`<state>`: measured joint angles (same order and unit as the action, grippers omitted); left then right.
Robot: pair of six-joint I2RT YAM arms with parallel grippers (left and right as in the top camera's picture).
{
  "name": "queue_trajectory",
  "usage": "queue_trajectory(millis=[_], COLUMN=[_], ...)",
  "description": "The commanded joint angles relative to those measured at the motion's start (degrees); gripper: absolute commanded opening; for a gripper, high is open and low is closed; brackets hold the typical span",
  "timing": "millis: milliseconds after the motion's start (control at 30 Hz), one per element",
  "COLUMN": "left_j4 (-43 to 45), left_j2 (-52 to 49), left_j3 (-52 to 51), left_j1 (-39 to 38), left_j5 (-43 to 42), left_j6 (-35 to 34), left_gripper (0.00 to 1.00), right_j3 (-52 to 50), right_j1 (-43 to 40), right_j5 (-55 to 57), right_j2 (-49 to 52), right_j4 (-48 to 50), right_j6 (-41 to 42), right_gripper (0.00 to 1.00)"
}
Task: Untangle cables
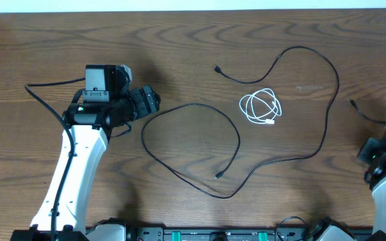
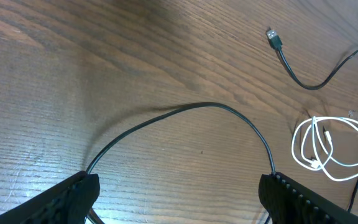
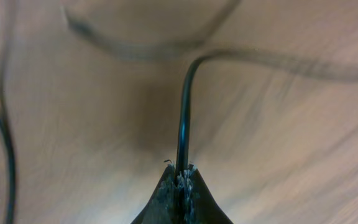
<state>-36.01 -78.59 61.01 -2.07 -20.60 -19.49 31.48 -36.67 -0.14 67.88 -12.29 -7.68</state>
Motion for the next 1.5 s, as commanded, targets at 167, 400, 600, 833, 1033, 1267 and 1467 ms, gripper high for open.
queue_trajectory(millis=[167, 400, 600, 833, 1033, 1267, 1467], left_j4=[-0.20, -0.22, -0.22, -0.22, -0.22, -0.22, -0.20], left_j2=[0.24, 0.24, 0.24, 0.24, 0.24, 0.24, 0.24], left_j3=[1.09, 1.09, 1.09, 1.09, 1.09, 1.09, 1.09], left_j1=[0.02, 0.02, 0.02, 0.02, 0.02, 0.02, 0.02], left_j5=[0.79, 0.79, 0.79, 0.79, 0.79, 0.79, 0.79], left_j6=[0.31, 0.31, 0.31, 0.31, 0.31, 0.31, 0.31], left_gripper=[0.87, 0.87, 0.87, 0.87, 0.87, 0.87, 0.87], right_j3=[3.08, 3.08, 3.15, 4.66, 10.58, 17.70, 19.43], right_j1=[0.39, 0.22, -1.44, -5.70, -7.89, -10.58, -13.90], right_j5=[1.73, 1.75, 3.28, 3.26, 4.57, 13.86, 17.79], right_j2=[-0.02, 1.73, 7.26, 20.04, 29.77, 38.82, 40.52], right_j4=[17.70, 34.71, 42.42, 50.58, 53.02, 52.89, 52.28], right_j6=[-23.78, -41.09, -50.03, -51.10, -51.19, -56.15, -56.24], right_gripper=[0.01, 0.01, 0.01, 0.01, 0.01, 0.01, 0.01])
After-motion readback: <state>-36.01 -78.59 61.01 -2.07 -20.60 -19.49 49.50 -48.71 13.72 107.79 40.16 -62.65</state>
